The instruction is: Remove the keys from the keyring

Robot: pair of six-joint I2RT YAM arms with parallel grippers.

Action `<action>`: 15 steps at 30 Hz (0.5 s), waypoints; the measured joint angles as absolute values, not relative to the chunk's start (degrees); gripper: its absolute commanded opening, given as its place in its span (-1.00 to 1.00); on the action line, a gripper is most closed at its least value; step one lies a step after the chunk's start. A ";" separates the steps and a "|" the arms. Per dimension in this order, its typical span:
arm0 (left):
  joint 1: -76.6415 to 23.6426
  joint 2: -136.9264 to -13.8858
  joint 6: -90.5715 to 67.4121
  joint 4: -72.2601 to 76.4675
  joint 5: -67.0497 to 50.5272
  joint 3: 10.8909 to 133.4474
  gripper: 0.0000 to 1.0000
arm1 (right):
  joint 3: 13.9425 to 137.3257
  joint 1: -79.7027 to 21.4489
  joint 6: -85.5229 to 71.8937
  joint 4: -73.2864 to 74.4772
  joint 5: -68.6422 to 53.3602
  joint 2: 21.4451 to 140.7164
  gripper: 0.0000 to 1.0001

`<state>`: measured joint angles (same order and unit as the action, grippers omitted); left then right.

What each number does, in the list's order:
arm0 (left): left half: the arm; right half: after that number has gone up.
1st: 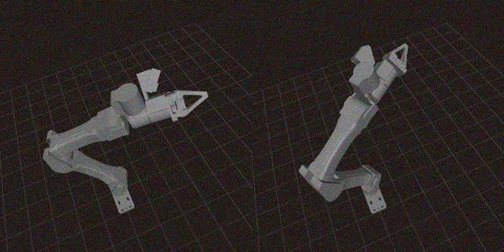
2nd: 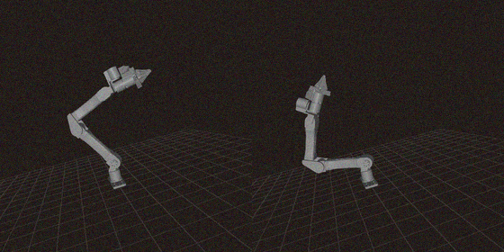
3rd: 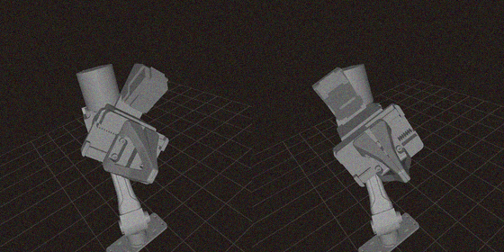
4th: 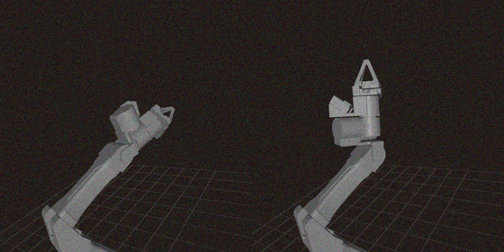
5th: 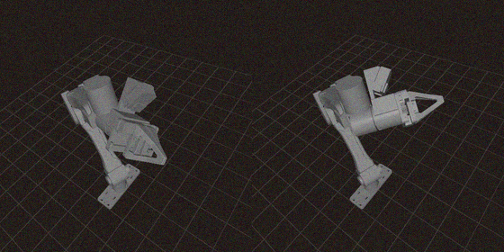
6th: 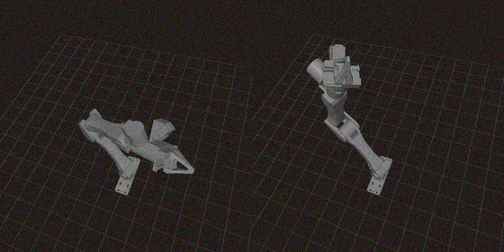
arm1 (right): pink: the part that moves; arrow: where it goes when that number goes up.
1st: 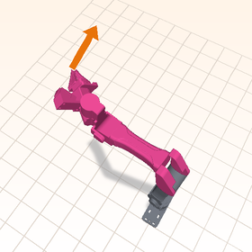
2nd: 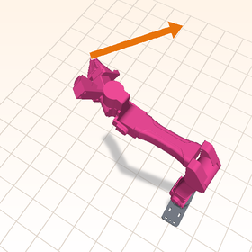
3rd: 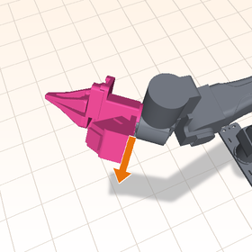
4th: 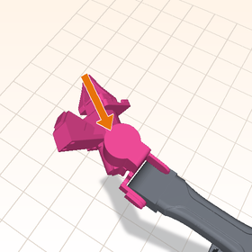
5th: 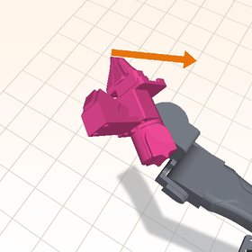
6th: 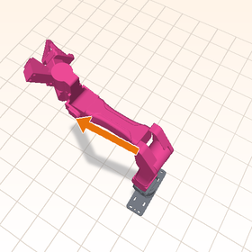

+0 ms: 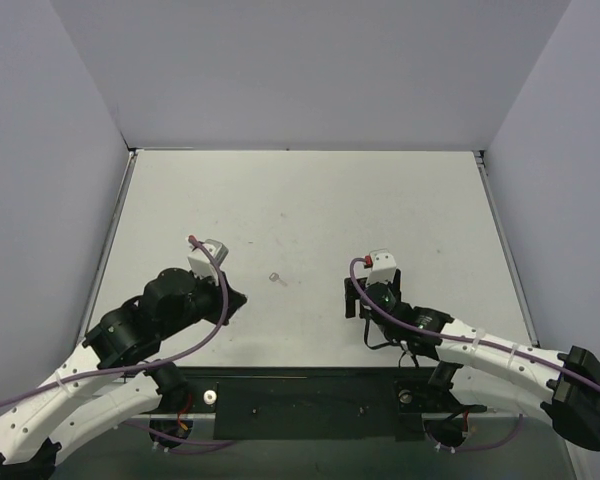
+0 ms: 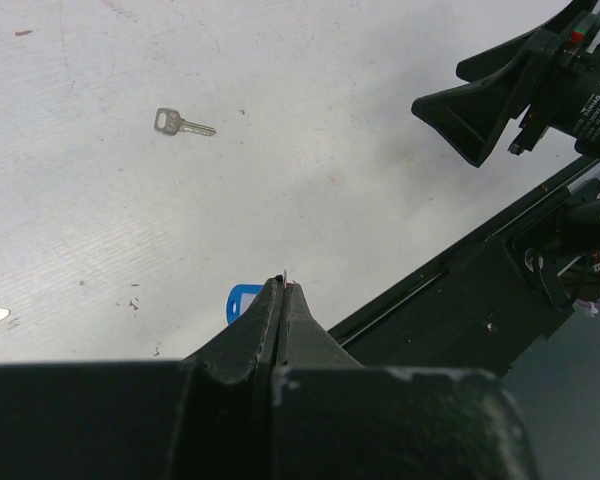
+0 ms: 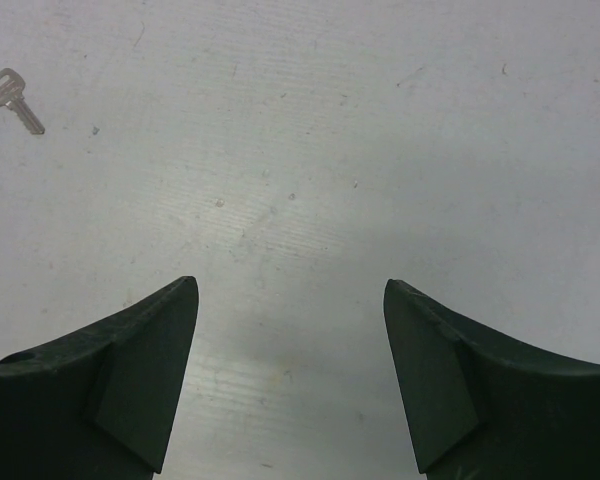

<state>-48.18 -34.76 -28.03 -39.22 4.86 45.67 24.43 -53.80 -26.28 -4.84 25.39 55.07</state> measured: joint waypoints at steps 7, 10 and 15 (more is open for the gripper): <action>-48.10 -37.50 -28.53 -39.20 6.92 45.67 -1.00 | 18.79 -55.61 -26.30 -8.05 30.87 49.84 0.41; -47.88 -39.70 -29.63 -38.59 8.84 45.67 -1.00 | 17.65 -55.59 -26.52 -9.28 31.79 48.88 0.41; -47.11 -47.05 -31.31 -34.79 11.62 45.82 -1.00 | 17.39 -55.61 -26.52 -10.39 32.03 49.41 0.34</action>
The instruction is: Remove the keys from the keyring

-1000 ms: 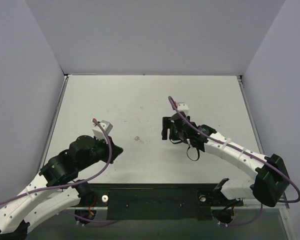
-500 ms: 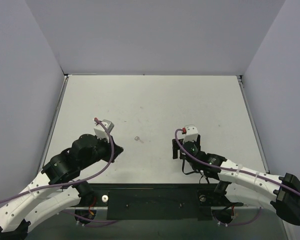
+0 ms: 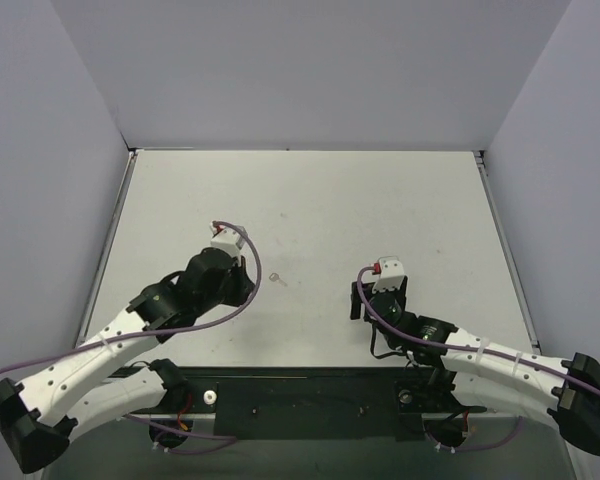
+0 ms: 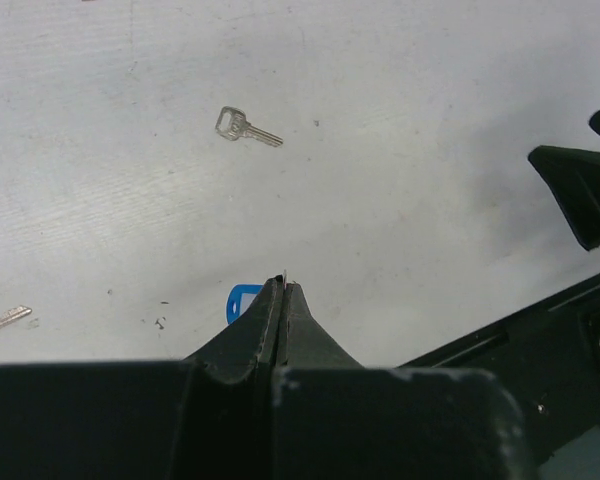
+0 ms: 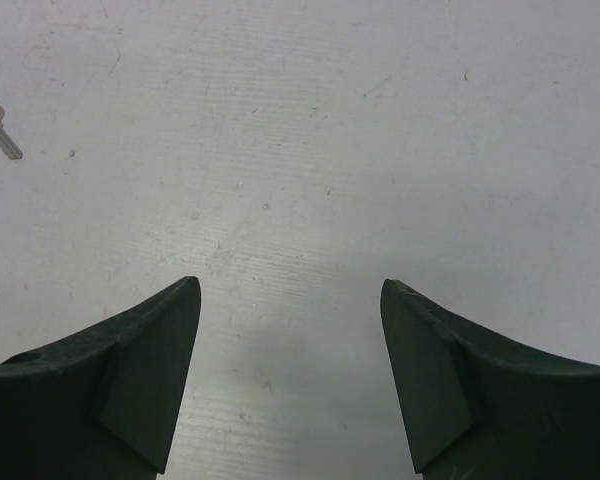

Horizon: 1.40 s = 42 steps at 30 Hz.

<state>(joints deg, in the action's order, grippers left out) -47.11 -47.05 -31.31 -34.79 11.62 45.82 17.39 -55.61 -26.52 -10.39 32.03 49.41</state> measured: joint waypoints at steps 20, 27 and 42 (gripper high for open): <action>-39.20 -82.04 -29.91 -23.86 8.47 62.35 -1.00 | 15.31 -47.57 -27.46 -14.24 23.79 51.11 0.39; -38.52 -87.33 -29.50 -23.31 8.03 67.44 -1.00 | 13.54 -46.15 -28.49 -14.46 21.96 48.14 0.39; -31.40 -73.82 -30.57 -28.82 14.04 58.11 0.58 | 13.54 -46.09 -28.64 -15.18 20.84 48.53 0.39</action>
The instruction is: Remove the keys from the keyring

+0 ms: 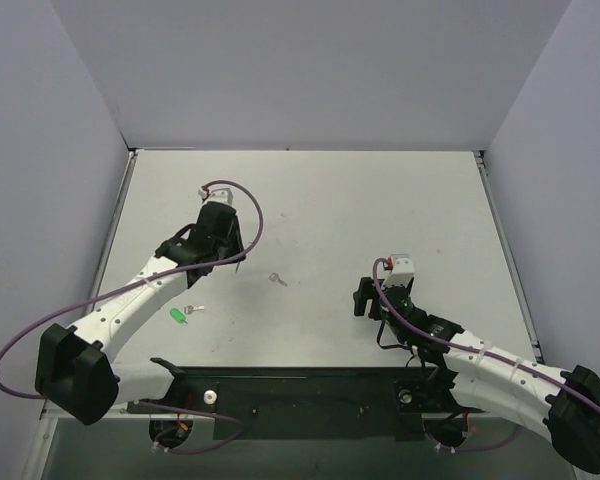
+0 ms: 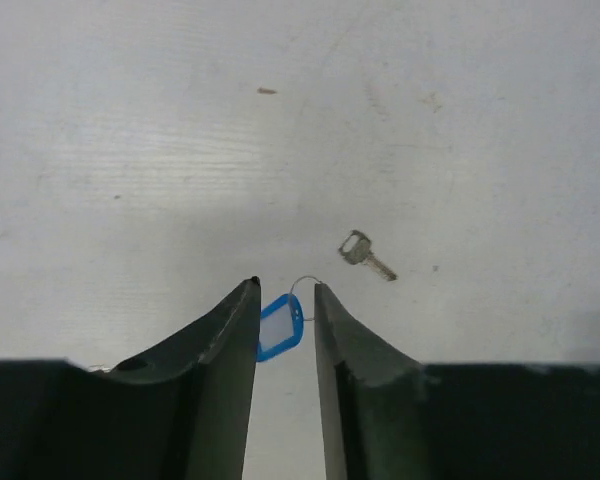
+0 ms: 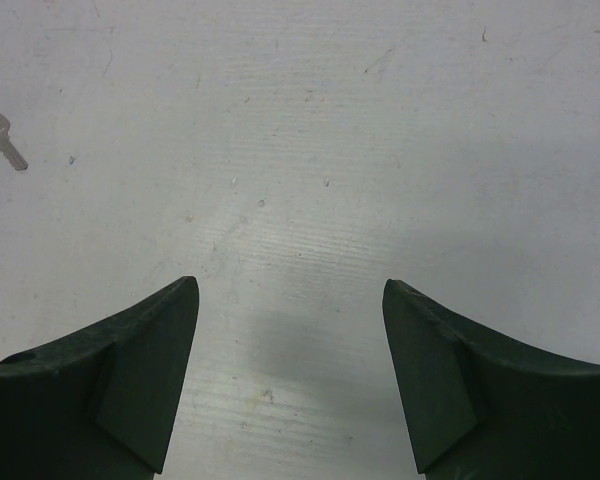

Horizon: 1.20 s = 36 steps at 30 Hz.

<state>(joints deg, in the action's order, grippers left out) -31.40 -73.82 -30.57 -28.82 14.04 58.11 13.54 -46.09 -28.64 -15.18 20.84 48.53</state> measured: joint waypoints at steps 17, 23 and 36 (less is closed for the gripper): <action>-25.02 -62.74 -27.53 -38.15 14.09 58.33 0.74 | 13.54 -45.67 -28.88 -15.22 20.47 48.58 0.44; -25.02 -51.55 -24.43 -42.63 12.88 58.83 0.75 | 13.54 -44.91 -29.32 -15.22 20.43 49.56 0.44; -25.02 -28.97 -23.53 -43.18 11.97 48.45 0.75 | 13.54 -44.64 -29.52 -14.96 19.92 47.00 0.45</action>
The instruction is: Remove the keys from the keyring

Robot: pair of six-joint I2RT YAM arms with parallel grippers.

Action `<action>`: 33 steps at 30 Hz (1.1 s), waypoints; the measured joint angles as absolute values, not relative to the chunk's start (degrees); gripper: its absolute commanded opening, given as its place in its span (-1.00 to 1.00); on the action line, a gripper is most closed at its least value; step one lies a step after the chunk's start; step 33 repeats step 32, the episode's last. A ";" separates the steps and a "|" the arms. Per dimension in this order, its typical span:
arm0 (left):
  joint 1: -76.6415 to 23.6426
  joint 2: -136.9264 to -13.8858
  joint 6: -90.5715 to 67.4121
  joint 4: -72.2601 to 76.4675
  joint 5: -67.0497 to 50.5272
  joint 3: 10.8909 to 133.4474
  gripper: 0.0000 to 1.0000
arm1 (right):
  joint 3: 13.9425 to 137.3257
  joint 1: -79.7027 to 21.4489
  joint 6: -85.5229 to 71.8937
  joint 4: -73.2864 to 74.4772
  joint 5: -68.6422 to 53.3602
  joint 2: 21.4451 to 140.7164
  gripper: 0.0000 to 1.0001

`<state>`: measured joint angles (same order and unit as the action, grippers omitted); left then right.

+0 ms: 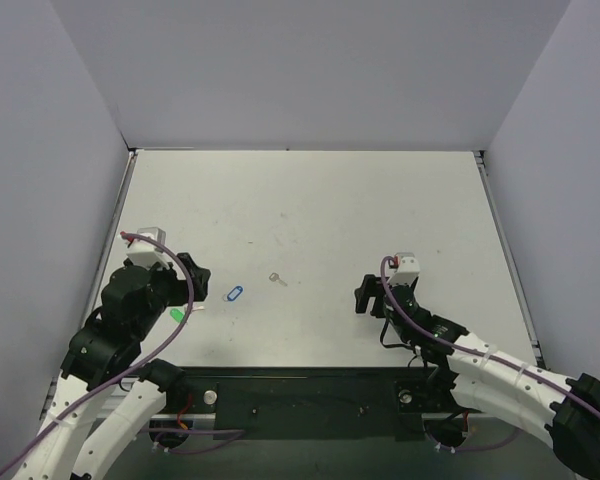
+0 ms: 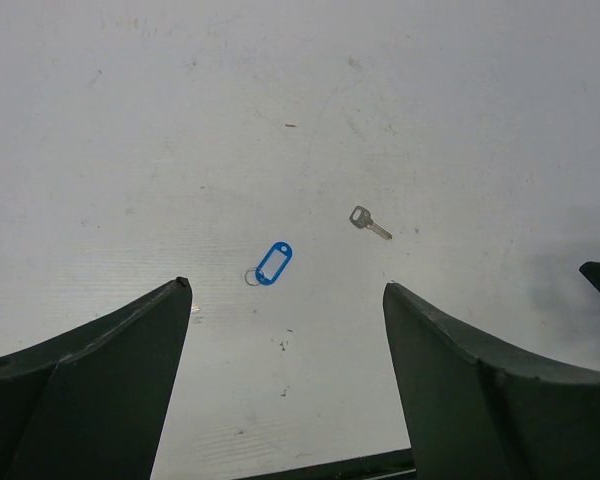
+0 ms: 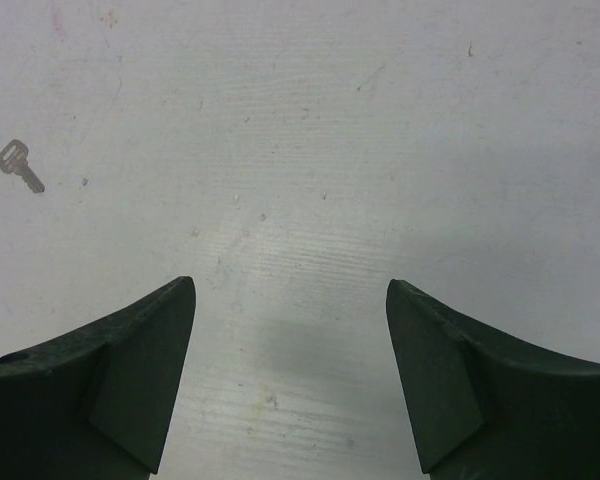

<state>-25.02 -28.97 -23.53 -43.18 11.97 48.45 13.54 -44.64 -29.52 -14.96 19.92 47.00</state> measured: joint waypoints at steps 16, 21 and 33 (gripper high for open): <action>-25.02 -27.68 -23.42 -43.07 13.28 46.72 0.75 | 34.02 -44.64 -27.64 -1.02 25.41 41.93 0.89; -25.02 -27.44 -23.42 -43.07 13.32 46.72 0.75 | 38.52 -44.64 -28.91 2.46 27.53 41.76 0.89; -25.02 -27.42 -23.42 -43.07 13.30 46.72 0.75 | 37.91 -44.64 -30.11 6.42 27.73 35.20 0.89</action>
